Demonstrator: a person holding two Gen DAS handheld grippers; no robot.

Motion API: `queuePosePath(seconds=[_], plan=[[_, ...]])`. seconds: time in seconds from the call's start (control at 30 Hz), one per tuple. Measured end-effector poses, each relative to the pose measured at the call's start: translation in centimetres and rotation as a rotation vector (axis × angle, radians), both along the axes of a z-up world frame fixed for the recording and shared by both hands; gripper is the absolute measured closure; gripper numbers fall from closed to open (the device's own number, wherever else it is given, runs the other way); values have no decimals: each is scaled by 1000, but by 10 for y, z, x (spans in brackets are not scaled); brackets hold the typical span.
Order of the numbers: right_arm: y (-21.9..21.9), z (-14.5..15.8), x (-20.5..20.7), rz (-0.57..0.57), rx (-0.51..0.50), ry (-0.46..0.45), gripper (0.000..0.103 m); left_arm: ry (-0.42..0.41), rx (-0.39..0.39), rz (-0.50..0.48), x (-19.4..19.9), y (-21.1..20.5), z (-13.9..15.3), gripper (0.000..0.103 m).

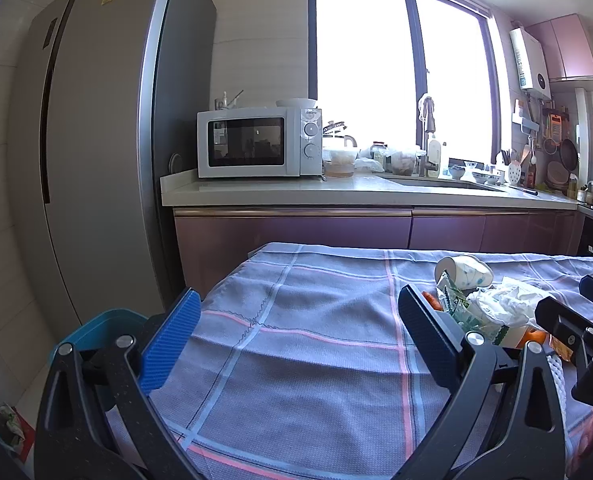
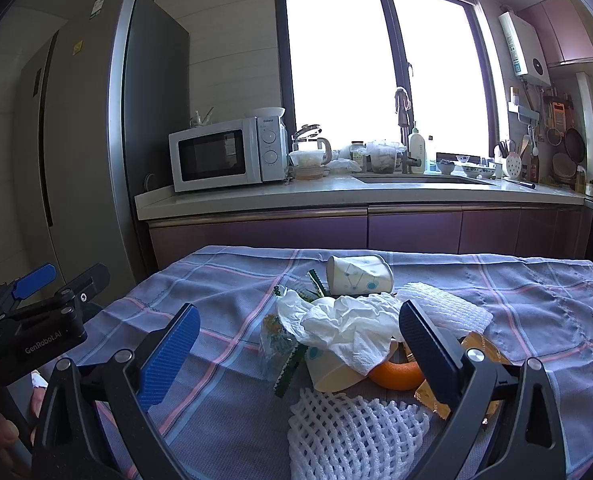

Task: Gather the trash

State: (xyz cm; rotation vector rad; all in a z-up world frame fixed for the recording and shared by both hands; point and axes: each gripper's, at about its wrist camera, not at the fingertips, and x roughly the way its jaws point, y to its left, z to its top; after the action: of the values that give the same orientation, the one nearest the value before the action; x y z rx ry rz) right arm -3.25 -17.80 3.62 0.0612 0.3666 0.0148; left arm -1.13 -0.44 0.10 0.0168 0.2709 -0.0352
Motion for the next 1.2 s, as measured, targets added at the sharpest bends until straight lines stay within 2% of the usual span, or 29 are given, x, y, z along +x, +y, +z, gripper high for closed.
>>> queuePosePath(seconds=[0.53,0.7,0.9,1.03,1.1,1.2], plan=[[-1,-1,1,1,2,3,7,32,-7,-45,6,-7,-6,6],[-12,-3,7,-19,-5,22,7,81,-10,-126,12,-19,-12,6],[-40,-12,30,-34,62,114,8,188,-24,-299,34,-45,-20,6],[-57,-23,45,-12,146,192,20,246,24,-438,48,-78,-32,6],[-62,-29,49,3,183,221,33,269,40,-483,53,-91,-38,6],[-66,-34,53,22,213,244,48,328,45,-540,66,-107,-47,14]])
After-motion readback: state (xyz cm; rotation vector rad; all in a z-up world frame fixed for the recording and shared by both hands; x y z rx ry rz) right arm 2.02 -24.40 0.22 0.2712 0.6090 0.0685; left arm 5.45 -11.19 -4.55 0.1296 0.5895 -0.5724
